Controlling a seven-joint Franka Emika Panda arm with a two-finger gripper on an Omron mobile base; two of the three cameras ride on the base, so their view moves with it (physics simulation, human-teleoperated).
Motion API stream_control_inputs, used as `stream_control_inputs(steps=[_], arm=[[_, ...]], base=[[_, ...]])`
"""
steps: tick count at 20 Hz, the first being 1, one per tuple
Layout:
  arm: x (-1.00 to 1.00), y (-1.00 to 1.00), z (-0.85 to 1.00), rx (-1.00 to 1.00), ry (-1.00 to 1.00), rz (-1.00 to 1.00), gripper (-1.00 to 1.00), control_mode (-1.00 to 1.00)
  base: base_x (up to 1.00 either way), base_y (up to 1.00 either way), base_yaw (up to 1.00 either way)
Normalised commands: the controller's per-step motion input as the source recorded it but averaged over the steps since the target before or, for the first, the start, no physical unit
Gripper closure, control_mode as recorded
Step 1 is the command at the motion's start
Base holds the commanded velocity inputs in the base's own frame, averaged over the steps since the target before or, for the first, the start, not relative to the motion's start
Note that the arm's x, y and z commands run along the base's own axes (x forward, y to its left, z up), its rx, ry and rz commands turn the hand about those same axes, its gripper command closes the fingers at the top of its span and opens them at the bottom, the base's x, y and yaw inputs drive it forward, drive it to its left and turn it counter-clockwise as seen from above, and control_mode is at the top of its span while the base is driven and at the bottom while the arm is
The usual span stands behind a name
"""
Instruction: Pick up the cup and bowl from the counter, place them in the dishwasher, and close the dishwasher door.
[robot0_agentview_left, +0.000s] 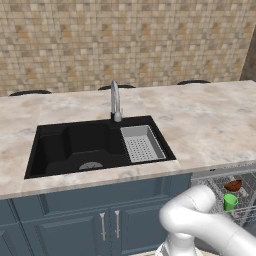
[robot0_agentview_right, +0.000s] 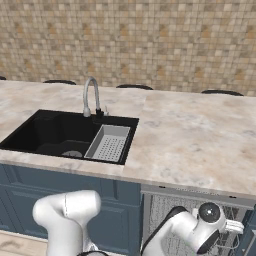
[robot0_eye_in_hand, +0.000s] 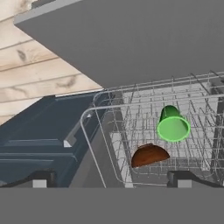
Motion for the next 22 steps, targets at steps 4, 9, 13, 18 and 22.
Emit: stream_control_inputs(steps=[4, 9, 13, 18, 22], arm=[[-0.33, -0.08, 0.0, 0.0, -0.04, 0.0, -1.0, -1.0], [-0.36, -0.14, 0.0, 0.01, -0.04, 0.0, -1.0, -1.0], [-0.49, -0.03, 0.0, 0.06, -0.05, 0.0, -1.0, -1.0], [-0.57, -0.03, 0.0, 0.15, -0.07, 0.0, -1.0, -1.0], [-0.66, 0.0, 0.0, 0.25, -0.08, 0.0, -1.0, -1.0]], base=[[0.0, 0.0, 0.0], [0.0, 0.0, 0.0], [0.0, 0.0, 0.0], [0.0, 0.0, 0.0], [0.0, 0.0, 0.0]])
